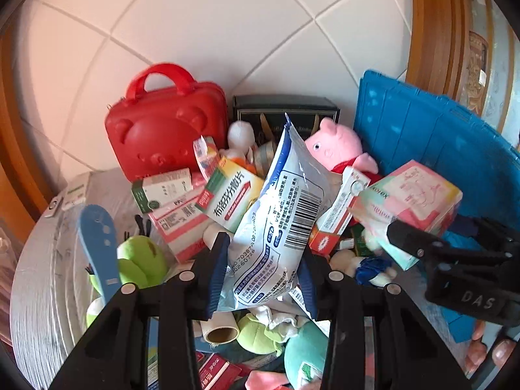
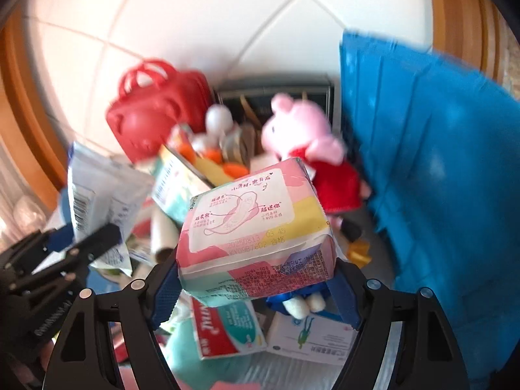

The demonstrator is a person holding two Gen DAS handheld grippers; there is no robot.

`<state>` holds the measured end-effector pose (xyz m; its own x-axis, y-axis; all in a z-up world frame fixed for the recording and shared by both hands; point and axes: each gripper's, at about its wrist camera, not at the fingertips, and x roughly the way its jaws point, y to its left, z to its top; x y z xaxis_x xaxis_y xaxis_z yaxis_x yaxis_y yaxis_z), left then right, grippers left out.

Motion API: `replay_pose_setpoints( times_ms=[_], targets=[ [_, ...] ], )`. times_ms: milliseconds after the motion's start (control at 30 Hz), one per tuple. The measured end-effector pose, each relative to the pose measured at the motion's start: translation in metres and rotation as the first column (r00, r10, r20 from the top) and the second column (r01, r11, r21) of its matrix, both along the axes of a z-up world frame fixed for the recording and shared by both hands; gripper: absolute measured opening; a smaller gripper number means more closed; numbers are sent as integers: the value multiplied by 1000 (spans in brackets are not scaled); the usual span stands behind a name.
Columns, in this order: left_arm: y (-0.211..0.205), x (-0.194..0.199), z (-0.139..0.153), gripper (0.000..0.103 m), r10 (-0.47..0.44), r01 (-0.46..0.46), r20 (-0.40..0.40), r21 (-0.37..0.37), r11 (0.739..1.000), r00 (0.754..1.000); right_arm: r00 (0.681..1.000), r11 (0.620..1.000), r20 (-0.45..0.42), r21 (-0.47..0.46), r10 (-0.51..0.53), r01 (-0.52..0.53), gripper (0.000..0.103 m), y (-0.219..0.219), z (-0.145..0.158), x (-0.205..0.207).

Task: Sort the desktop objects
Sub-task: 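Lift the sachet packet and pink pad pack and carry both over the bin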

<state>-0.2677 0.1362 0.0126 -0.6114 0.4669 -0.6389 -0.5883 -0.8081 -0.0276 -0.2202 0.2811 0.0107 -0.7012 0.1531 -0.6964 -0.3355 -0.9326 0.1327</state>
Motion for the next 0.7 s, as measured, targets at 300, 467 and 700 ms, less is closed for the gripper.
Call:
replay_pose_setpoints(
  times_ms=[300, 467, 700],
  targets=[
    [-6, 60, 53, 39, -12, 18, -92, 68, 998, 996, 987, 997, -158, 77, -4, 16, 80, -14, 73, 73],
    [14, 100, 78, 39, -37, 50, -144, 85, 995, 989, 976, 994, -215, 98, -20, 42, 80, -5, 102, 117],
    [78, 144, 108, 39, -74, 88, -143, 96, 991, 987, 967, 991, -251, 109, -41, 71, 80, 47, 136, 173]
  ],
)
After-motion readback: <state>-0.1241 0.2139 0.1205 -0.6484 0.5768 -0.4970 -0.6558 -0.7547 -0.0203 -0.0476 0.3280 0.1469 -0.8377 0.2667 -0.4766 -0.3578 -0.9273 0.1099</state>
